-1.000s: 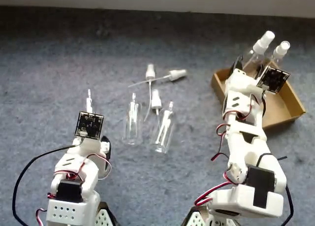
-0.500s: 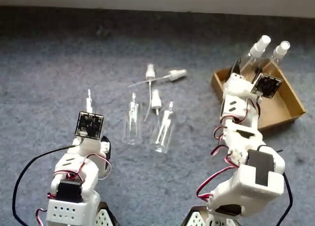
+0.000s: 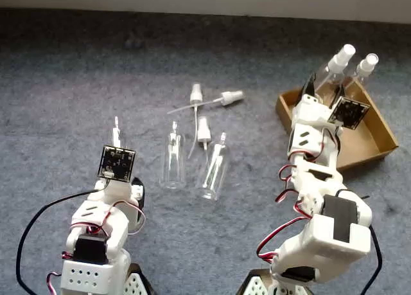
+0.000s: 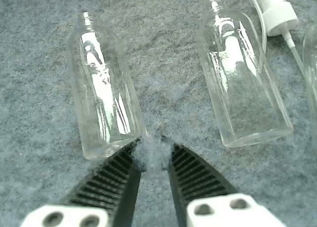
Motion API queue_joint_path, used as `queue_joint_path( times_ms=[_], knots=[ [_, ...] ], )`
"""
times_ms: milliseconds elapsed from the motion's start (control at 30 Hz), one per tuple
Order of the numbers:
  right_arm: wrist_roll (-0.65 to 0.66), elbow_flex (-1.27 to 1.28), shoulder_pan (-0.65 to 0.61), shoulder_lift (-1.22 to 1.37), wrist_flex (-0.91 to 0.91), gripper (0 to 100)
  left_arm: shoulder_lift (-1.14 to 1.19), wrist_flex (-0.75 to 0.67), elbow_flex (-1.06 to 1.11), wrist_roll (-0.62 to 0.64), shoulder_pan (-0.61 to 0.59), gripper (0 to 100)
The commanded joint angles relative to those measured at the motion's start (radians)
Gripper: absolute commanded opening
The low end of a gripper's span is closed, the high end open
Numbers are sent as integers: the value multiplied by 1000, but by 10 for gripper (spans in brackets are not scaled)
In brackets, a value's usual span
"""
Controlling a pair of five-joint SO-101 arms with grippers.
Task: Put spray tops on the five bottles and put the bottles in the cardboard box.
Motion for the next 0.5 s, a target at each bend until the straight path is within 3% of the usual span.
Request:
queue_joint_path(
  times_ms=[0,400,467],
  knots=[
    [11,-4,5,-13,-25,127,-8,-18,21,-9,18,5],
    [14,-2,8,-13,-25,127,-8,-14,21,-9,18,5],
    [61,-2,10,-13,-27,127,-8,-14,21,-9,18,5]
  ],
)
